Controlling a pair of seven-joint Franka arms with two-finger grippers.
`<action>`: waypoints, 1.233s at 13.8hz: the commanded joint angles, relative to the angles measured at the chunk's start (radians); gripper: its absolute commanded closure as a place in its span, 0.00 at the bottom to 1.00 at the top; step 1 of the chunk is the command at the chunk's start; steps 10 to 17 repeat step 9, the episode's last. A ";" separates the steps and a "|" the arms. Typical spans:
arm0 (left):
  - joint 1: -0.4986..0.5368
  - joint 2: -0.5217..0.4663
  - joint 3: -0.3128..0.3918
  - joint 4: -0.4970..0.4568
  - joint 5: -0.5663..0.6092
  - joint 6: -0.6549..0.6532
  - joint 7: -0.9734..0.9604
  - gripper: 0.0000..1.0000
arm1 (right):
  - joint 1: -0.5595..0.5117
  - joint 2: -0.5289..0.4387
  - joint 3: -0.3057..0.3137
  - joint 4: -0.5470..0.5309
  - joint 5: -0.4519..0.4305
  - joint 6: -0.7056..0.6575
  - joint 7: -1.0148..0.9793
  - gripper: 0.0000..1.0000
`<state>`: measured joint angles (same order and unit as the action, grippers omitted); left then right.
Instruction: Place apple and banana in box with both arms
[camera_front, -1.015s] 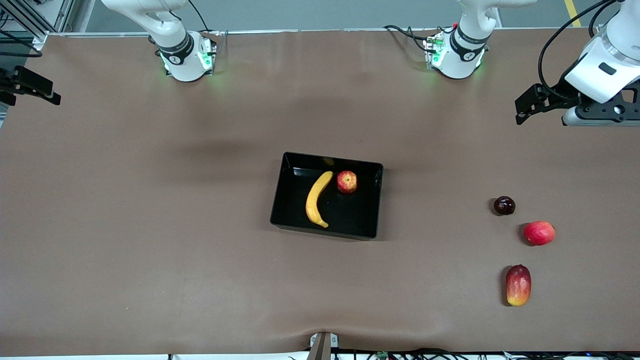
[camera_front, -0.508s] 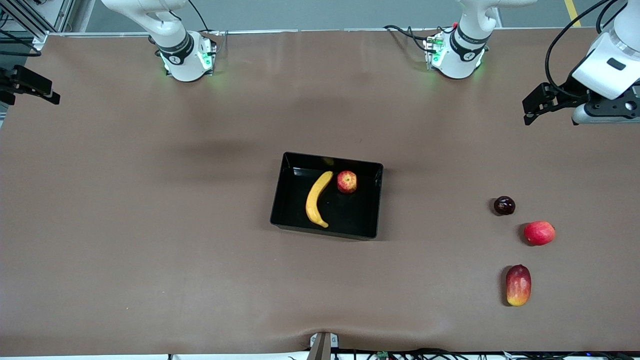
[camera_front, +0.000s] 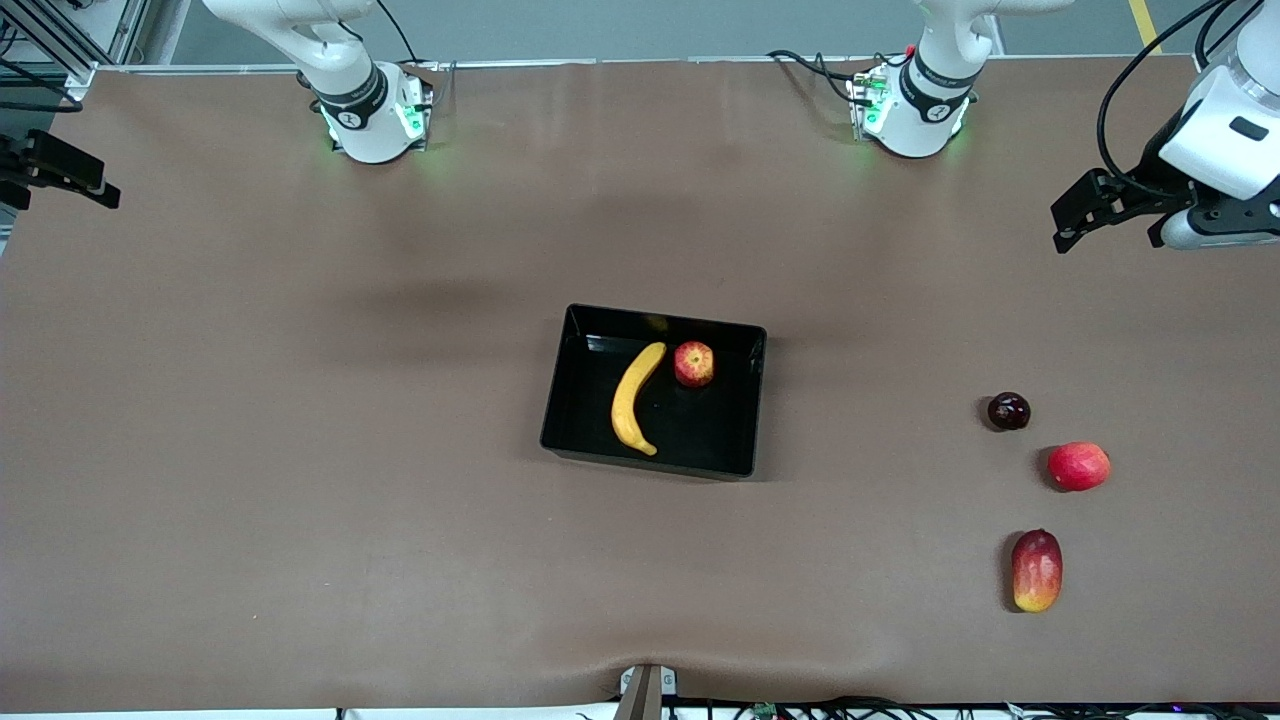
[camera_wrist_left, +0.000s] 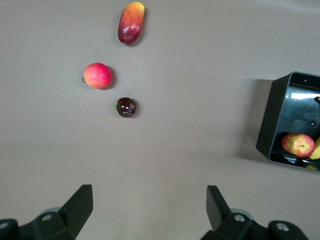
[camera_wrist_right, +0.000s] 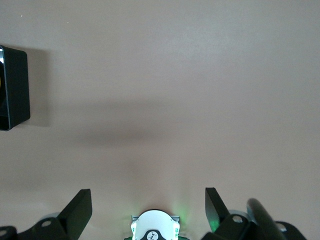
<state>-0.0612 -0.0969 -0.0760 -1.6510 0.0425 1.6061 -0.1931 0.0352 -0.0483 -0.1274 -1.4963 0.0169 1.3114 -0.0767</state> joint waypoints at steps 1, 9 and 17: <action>0.001 0.003 0.001 0.019 -0.021 -0.011 -0.028 0.00 | 0.005 -0.021 -0.001 -0.010 -0.005 -0.004 0.005 0.00; 0.003 0.005 0.004 0.017 -0.032 -0.026 -0.019 0.00 | 0.012 -0.022 -0.008 -0.010 -0.005 -0.006 0.005 0.00; 0.003 0.005 0.004 0.017 -0.032 -0.026 -0.019 0.00 | 0.012 -0.022 -0.008 -0.010 -0.005 -0.006 0.005 0.00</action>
